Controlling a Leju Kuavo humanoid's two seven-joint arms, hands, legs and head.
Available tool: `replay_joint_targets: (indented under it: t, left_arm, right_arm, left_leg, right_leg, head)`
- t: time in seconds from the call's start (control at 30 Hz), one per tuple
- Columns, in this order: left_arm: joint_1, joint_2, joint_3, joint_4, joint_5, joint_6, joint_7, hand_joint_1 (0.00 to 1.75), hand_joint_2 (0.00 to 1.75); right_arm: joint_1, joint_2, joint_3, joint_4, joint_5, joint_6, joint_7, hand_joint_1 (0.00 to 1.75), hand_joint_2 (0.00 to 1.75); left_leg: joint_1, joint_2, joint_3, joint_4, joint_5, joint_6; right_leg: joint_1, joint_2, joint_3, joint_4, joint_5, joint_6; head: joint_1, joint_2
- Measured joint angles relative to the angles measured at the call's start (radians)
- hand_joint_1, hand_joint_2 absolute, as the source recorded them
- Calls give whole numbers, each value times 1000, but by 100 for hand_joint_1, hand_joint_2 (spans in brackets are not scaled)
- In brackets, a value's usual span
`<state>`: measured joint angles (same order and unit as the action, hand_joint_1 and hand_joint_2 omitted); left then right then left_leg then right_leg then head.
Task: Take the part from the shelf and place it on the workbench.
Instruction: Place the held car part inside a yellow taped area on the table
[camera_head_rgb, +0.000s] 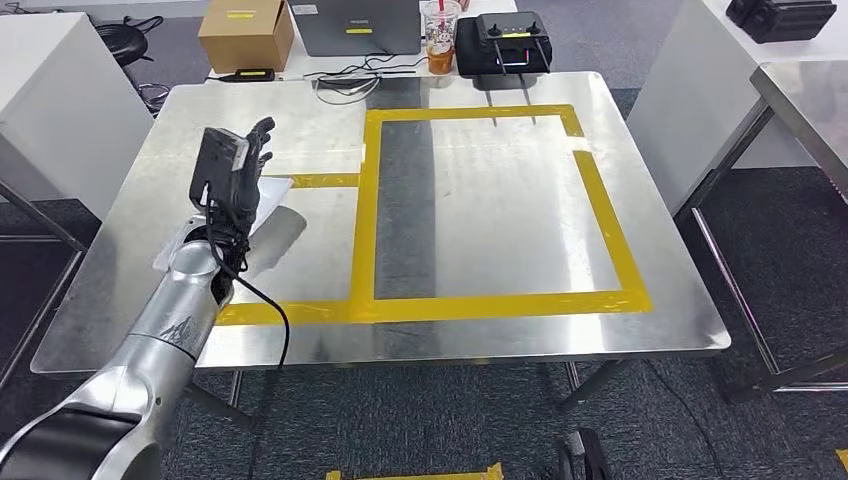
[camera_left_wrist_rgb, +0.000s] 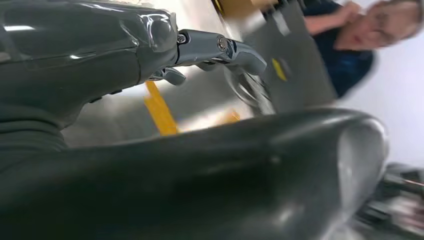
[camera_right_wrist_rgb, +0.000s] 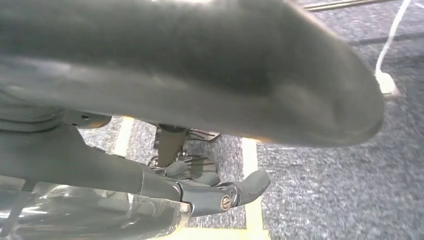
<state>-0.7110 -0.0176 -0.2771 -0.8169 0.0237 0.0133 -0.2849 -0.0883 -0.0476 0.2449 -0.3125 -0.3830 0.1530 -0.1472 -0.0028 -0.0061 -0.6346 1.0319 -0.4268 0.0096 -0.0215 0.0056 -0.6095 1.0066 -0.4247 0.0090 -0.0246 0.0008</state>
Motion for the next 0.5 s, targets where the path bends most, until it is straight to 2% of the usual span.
replay_joint_targets:
  t: [0.03, 0.1, 0.13, 0.17, 0.2, 0.23, 0.27, 0.33, 0.37, 0.43, 0.5]
  left_arm:
    - [27, -2, -4, -61, 65, -12, -3, 0, 0]
    - [84, -3, -18, -179, 169, -30, -11, 0, 0]
    - [115, -3, -27, -235, 210, -39, -17, 0, 0]
    - [146, -1, -37, -288, 243, -47, -24, 0, 0]
    - [176, 0, -47, -342, 271, -55, -32, 0, 0]
    - [202, 1, -56, -394, 294, -63, -40, 0, 0]
    - [226, 2, -64, -447, 313, -71, -48, 0, 0]
    - [269, 4, -79, -551, 346, -87, -62, 0, 0]
    - [291, 6, -86, -598, 359, -94, -68, 0, 0]
    - [336, 12, -97, -677, 381, -108, -80, 0, 0]
    - [379, 20, -105, -745, 392, -114, -96, 0, 0]
  right_arm:
    - [4, -1, 0, 1, -8, -2, -7, 0, 0]
    - [15, -4, 0, 5, -25, -5, -23, 0, 0]
    - [22, -6, -1, 8, -33, -6, -31, 0, 0]
    - [29, -8, -1, 10, -41, -7, -38, 0, 0]
    - [36, -9, -1, 13, -48, -7, -44, 0, 0]
    - [42, -9, -2, 16, -54, -8, -50, 0, 0]
    - [47, -10, -3, 18, -60, -8, -55, 0, 0]
    - [55, -10, -7, 22, -72, -7, -66, 0, 0]
    - [59, -10, -9, 25, -76, -7, -71, 0, 0]
    - [69, -10, -14, 30, -84, -7, -81, 0, 0]
    - [78, -11, -18, 34, -88, -6, -90, 0, 0]
  left_leg:
    - [3, 0, -18, 39, -24, -6]
    - [8, 1, -77, 166, -85, -16]
    - [10, 1, -106, 225, -106, -19]
    - [11, 1, -124, 258, -112, -20]
    - [12, 1, -123, 252, -99, -18]
    - [12, 1, -102, 208, -72, -15]
    - [12, 1, -68, 139, -39, -9]
    - [6, 2, -4, 18, -1, 2]
    - [2, 3, 12, -10, 3, 7]
    - [-3, 3, 20, -21, 1, 13]
    - [0, 4, 28, -34, 9, 24]
  right_leg:
    - [-3, 0, 1, -1, 0, -4]
    - [-3, 1, 2, -1, -2, -8]
    - [-2, 1, 3, -1, -2, -9]
    - [-2, 1, 3, 0, -3, -10]
    - [-1, 1, 3, 0, -4, -10]
    - [-1, 2, 4, 0, -4, -10]
    - [0, 2, 4, -1, -4, -10]
    - [5, 4, 4, 0, -6, -6]
    - [6, 4, 3, 0, -7, -3]
    - [6, 4, 4, -3, -7, 7]
    - [4, 2, -3, 12, -18, 13]
  head:
    - [-1, 0]
    - [-3, 0]
    - [-3, 0]
    - [-3, 0]
    - [-3, 0]
    - [-3, 0]
    - [-3, 0]
    - [-2, 0]
    - [-2, 0]
    - [-2, 0]
    - [-1, 0]
